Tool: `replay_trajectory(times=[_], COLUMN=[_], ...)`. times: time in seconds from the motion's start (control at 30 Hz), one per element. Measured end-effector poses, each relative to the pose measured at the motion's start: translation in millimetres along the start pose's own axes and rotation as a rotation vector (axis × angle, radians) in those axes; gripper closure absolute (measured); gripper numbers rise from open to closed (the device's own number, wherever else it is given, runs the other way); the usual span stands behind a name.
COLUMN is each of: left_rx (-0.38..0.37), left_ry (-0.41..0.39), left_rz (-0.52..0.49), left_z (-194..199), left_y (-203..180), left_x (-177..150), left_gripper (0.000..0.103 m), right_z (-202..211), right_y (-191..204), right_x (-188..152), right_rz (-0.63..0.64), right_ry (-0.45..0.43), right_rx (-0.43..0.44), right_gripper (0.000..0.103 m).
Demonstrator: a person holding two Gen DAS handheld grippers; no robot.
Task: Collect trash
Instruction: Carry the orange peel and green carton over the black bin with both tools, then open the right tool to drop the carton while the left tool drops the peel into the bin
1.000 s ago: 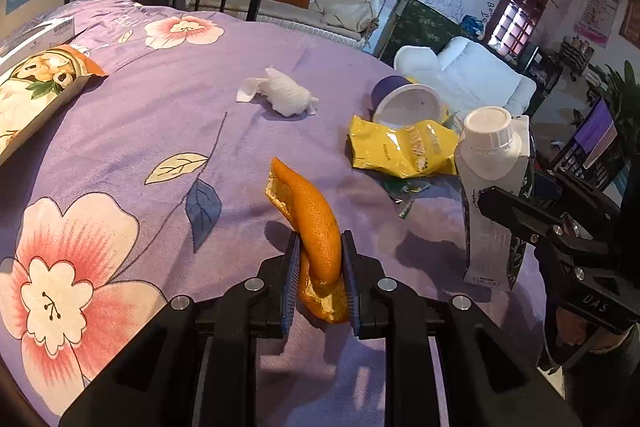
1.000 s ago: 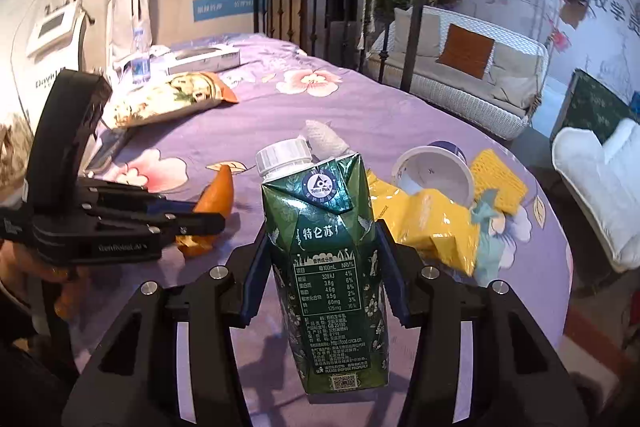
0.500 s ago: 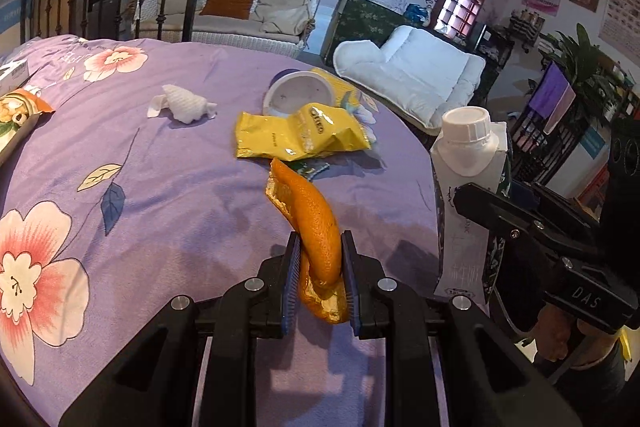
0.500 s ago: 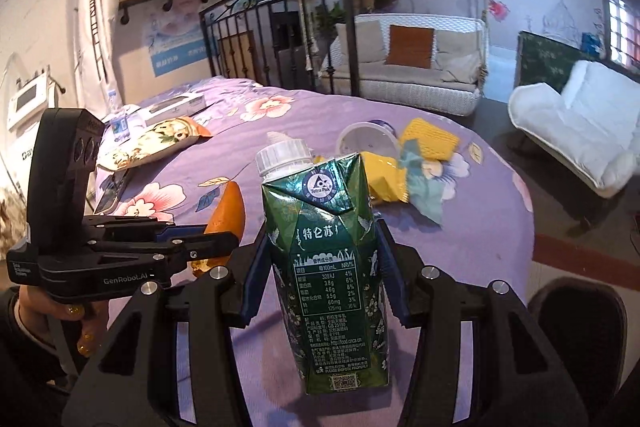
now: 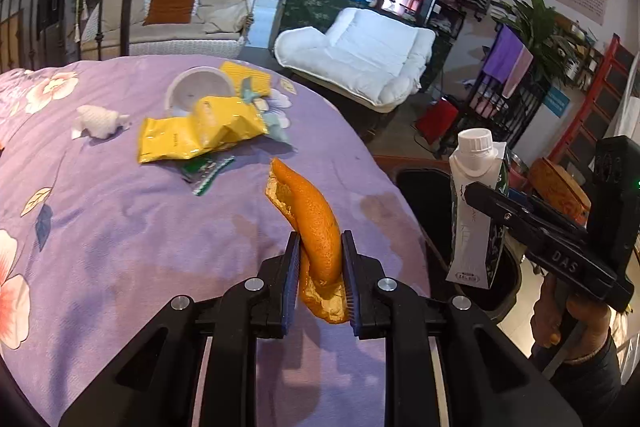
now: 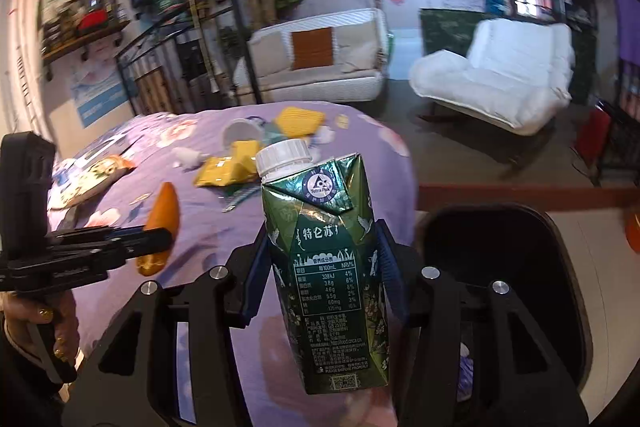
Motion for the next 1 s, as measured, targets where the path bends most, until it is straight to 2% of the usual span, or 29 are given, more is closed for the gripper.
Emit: replay_trajectory(times=[0.23, 0.3, 0.43, 0.57, 0.73, 0.87, 1.0], left_rx=[-0.048, -0.064, -0.101, -0.118, -0.139, -0.158, -0.183], left_ry=[0.019, 0.03, 0.05, 0.062, 0.081, 0.103, 0.125], left_rz=[-0.056, -0.075, -0.113, -0.153, -0.186, -0.2, -0.215], left_z=[-9.6, -13.4, -20.5, -27.8, -36.0, -43.9, -49.8], left_y=[-31.0, -41.4, -62.6, -81.3, -96.6, -106.9, -117.5], left_x=[-2.9, -3.9, -6.1, -6.6, -8.6, -8.6, -10.3], left_gripper=[0.082, 0.082, 0.082, 0.082, 0.082, 0.082, 0.082], right_z=[12.3, 9.5, -5.5, -24.8, -39.0, -40.0, -24.6], right_y=[-54.9, -69.7, -103.9, -128.4, -142.5, -147.0, -150.7], right_x=[-16.1, -22.5, -41.2, -60.2, -76.5, -80.5, -81.5], right_rz=[-0.082, -0.098, -0.203, -0.308, -0.37, -0.4, -0.417], right_ry=[0.017, 0.047, 0.129, 0.225, 0.281, 0.271, 0.242], right_rx=[-0.172, -0.236, -0.309, -0.354, -0.363, -0.365, -0.383], right_gripper=[0.053, 0.052, 0.052, 0.052, 0.051, 0.043, 0.042])
Point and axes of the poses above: each gripper's, at about its wrist camera, not at the fingertips, and z roughly against the way its jaws point, y to its left, x to its top, the point moved 5 cm from there along -z, roughly the way its jaws point, and after that the axes turned 6 degrees about x, right-handed, at the moved point
